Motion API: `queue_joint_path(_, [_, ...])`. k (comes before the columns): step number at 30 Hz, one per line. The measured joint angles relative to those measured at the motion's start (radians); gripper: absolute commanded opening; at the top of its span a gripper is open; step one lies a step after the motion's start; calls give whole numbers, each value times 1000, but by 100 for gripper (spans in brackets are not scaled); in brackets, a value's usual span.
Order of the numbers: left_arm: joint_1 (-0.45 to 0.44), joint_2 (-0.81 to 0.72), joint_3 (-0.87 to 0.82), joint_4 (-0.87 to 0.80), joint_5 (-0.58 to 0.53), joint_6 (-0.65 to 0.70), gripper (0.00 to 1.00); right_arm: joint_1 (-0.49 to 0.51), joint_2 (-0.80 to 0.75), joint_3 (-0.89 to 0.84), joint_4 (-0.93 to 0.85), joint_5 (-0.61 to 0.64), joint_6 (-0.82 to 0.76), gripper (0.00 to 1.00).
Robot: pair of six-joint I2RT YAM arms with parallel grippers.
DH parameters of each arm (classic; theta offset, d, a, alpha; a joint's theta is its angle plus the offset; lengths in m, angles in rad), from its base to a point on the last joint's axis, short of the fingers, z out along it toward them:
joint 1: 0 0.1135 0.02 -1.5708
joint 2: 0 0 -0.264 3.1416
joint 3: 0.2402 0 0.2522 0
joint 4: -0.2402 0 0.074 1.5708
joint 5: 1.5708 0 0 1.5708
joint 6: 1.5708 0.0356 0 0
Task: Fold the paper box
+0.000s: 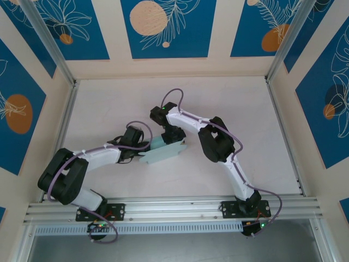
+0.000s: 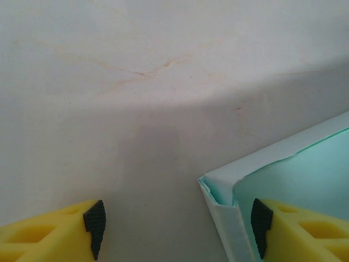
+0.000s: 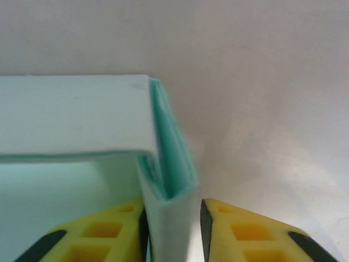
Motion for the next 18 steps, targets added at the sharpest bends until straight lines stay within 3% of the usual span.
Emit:
queue_joint_path(9, [-9,20,23,-5,-5,0,70,13,8,4,-11,42,33,0])
queue_joint_path(14, [-9,22,27,-9,-5,0,71,17,9,-1,-11,53,35,1])
queue_joint_path(16, [-9,22,29,-9,-5,0,72,18,8,-2,-10,53,35,7])
queue_joint_path(18, [-9,21,31,-12,-3,0,72,19,3,-3,-5,53,34,21])
